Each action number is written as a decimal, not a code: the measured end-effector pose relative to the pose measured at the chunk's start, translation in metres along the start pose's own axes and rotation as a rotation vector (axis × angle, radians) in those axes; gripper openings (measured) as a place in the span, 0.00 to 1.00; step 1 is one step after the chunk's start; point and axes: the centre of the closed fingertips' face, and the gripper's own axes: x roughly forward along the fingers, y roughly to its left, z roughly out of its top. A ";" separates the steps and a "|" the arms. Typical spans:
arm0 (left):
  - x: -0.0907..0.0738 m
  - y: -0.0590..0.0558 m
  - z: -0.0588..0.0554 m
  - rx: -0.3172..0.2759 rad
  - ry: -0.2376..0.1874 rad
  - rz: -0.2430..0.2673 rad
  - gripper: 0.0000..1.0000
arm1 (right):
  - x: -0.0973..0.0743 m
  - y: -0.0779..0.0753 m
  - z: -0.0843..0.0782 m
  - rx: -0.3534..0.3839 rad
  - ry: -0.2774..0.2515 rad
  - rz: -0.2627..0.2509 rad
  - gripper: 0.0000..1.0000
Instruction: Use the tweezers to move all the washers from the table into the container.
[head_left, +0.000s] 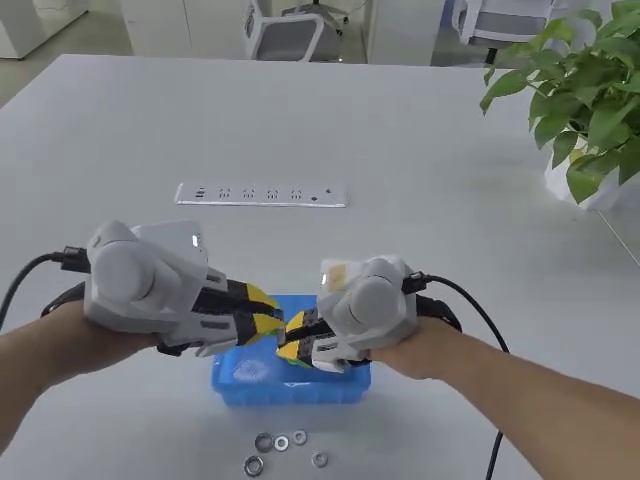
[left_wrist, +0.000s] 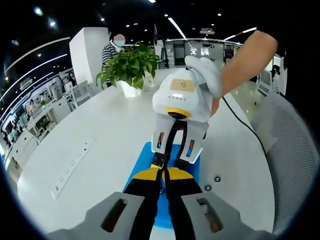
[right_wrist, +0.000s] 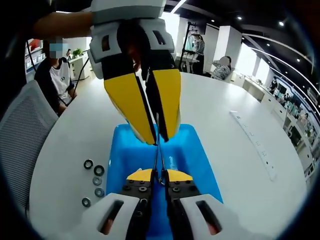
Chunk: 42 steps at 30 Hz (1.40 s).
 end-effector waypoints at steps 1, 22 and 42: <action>0.000 0.000 0.000 0.007 0.001 -0.005 0.08 | 0.000 0.000 0.000 -0.001 0.000 0.000 0.09; 0.001 0.000 0.004 0.022 -0.007 -0.024 0.05 | -0.006 -0.002 -0.001 -0.056 0.034 -0.038 0.14; -0.012 -0.010 0.023 0.030 -0.019 -0.021 0.05 | -0.041 0.005 0.015 -0.048 0.004 -0.085 0.21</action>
